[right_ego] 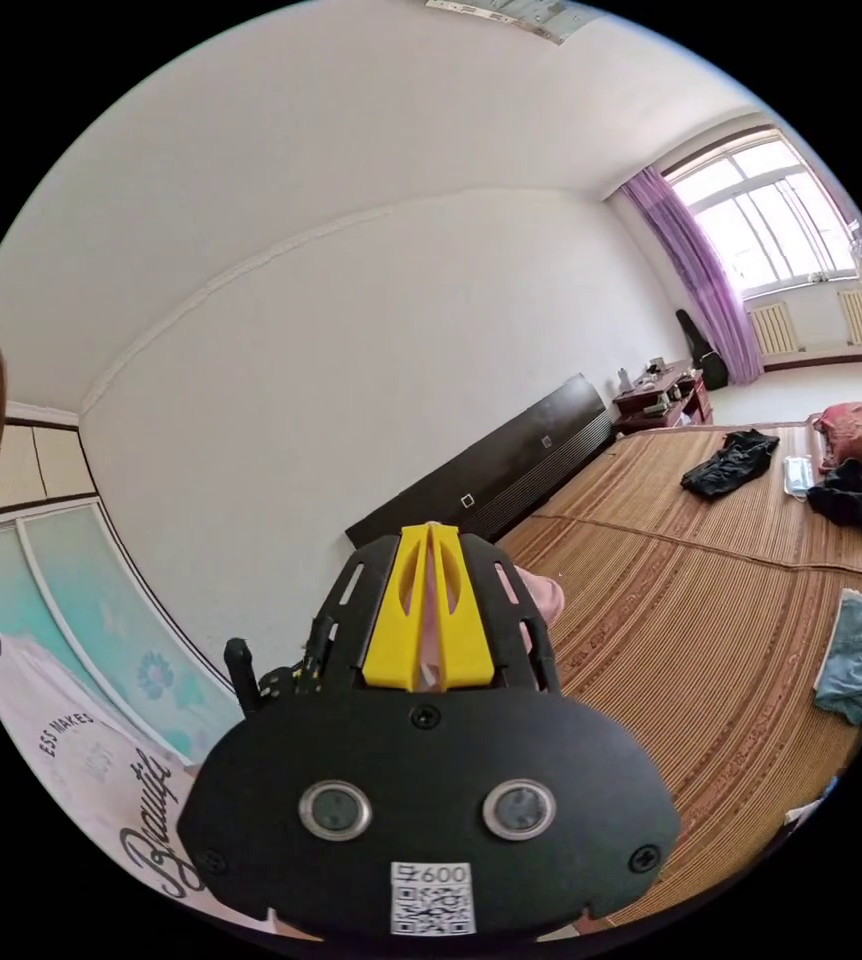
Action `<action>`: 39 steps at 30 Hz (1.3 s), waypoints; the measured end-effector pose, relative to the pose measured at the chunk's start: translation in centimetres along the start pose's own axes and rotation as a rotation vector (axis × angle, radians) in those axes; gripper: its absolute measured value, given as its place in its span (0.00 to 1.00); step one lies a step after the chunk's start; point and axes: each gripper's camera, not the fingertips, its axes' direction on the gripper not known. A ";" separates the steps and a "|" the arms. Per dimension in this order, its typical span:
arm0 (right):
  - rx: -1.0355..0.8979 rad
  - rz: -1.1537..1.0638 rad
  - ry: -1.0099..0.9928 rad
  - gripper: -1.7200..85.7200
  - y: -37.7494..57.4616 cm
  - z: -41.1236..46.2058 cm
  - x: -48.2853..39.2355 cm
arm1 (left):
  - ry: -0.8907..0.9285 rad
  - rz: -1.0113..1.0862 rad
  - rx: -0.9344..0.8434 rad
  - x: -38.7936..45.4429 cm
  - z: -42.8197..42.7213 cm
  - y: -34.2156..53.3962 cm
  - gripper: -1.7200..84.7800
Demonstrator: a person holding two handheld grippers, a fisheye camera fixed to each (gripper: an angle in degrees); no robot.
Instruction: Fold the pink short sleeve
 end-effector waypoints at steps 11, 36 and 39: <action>0.278 -0.241 0.184 0.01 -1.6 -3.5 14.5 | 0.171 0.024 -0.140 -4.5 14.4 -28.8 0.06; -0.704 0.429 0.812 0.01 46.7 20.5 74.5 | 0.913 0.297 -1.002 -23.0 44.7 -23.7 0.17; -0.703 0.412 0.870 0.01 48.6 18.8 83.0 | 0.846 0.412 -0.887 -19.0 42.7 -24.5 0.15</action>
